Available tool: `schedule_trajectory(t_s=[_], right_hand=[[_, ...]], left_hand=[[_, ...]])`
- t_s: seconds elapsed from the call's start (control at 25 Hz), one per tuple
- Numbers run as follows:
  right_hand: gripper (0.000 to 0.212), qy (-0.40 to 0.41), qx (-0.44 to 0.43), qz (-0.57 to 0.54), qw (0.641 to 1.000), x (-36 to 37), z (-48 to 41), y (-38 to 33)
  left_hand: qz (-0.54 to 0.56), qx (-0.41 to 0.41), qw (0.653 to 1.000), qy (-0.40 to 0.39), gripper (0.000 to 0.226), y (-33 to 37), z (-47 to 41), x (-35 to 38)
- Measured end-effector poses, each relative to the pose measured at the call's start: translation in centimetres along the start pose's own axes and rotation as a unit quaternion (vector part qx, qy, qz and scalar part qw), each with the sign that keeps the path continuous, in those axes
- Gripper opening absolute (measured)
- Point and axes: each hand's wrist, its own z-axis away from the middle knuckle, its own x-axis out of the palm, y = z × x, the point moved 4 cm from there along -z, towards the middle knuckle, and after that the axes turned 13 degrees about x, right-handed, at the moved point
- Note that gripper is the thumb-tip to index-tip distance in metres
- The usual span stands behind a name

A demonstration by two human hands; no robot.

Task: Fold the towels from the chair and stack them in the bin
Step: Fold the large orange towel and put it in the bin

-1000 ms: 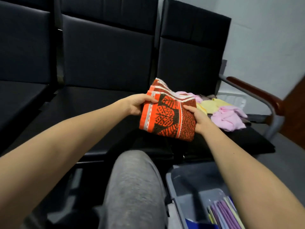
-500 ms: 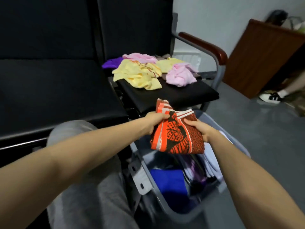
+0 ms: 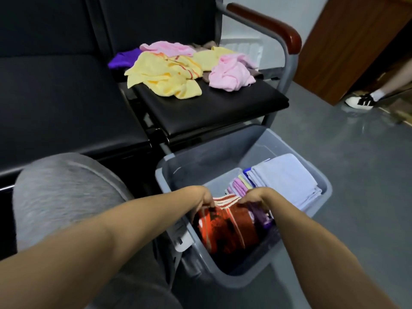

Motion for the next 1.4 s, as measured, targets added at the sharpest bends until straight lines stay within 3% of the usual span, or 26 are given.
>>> schedule_trajectory(t_s=[0.04, 0.12, 0.2, 0.28, 0.36, 0.44, 0.6, 0.76, 0.84, 0.92, 1.0, 1.08, 1.12, 1.2, 1.28, 1.4], right_hand=[[0.049, 0.024, 0.003, 0.024, 0.999, -0.2, -0.3, -0.2], [0.035, 0.039, -0.025, 0.034, 0.998, -0.4, -0.4, -1.3], [0.022, 0.012, -0.058, 0.005, 0.998, -0.3, 1.0, -2.8], [0.022, -0.012, -0.092, -0.045, 0.995, -0.5, 2.9, -4.5], [0.026, -0.027, -0.145, -0.092, 0.985, -1.2, 5.0, -6.8], [0.031, -0.028, -0.19, -0.114, 0.975, -2.0, 7.2, -9.0], [0.035, 0.041, -0.275, -0.148, 0.949, -5.4, 12.4, -12.6], [0.037, 0.118, -0.375, -0.199, 0.898, -9.9, 18.4, -18.1], [0.033, 0.151, -0.413, -0.21, 0.873, -11.6, 20.1, -21.2], [0.021, 0.18, -0.427, -0.188, 0.866, -12.4, 20.5, -24.2], [0.011, 0.204, -0.424, -0.135, 0.872, -12.9, 20.0, -27.0], [0.046, 0.207, -0.405, -0.087, 0.887, -13.3, 19.0, -29.3], [0.063, 0.208, -0.392, -0.056, 0.895, -13.3, 18.4, -30.2], [0.082, 0.234, -0.349, 0.068, 0.905, -12.6, 17.8, -31.2], [0.082, 0.283, -0.305, 0.166, 0.894, -12.1, 17.6, -31.5], [0.057, 0.291, -0.377, 0.042, 0.879, -12.4, 18.7, -32.1]], left_hand=[[-0.003, -0.003, 1.0, 0.003, 0.057, 0.1, -0.3, 0.0], [0.025, -0.001, 0.999, 0.032, 0.065, 0.6, -0.7, -0.4], [0.039, 0.034, 0.997, 0.049, 0.068, 1.8, -0.3, -1.2], [0.048, 0.091, 0.993, 0.061, 0.056, 3.5, 0.3, -2.3], [0.09, 0.154, 0.983, 0.049, 0.028, 5.7, 1.5, -3.5], [0.112, 0.199, 0.973, 0.042, 0.027, 7.5, 3.1, -5.1], [0.148, 0.268, 0.951, 0.049, 0.029, 10.7, 7.2, -9.7], [0.213, 0.366, 0.9, 0.104, 0.021, 13.8, 11.9, -17.0], [0.129, 0.437, 0.865, 0.21, 0.014, 15.0, 13.0, -21.3], [-0.026, 0.453, 0.823, 0.343, 0.013, 15.0, 12.9, -25.3], [-0.214, 0.376, 0.808, 0.4, 0.053, 14.2, 11.2, -28.6], [-0.335, 0.295, 0.809, 0.381, 0.071, 12.8, 9.0, -29.9], [-0.352, 0.29, 0.803, 0.384, 0.062, 12.3, 7.9, -30.2], [-0.312, 0.339, 0.784, 0.416, 0.03, 12.2, 6.7, -30.5], [-0.142, 0.426, 0.791, 0.415, 0.016, 12.1, 6.8, -30.9], [0.153, 0.505, 0.773, 0.352, 0.024, 12.0, 7.9, -32.1]])
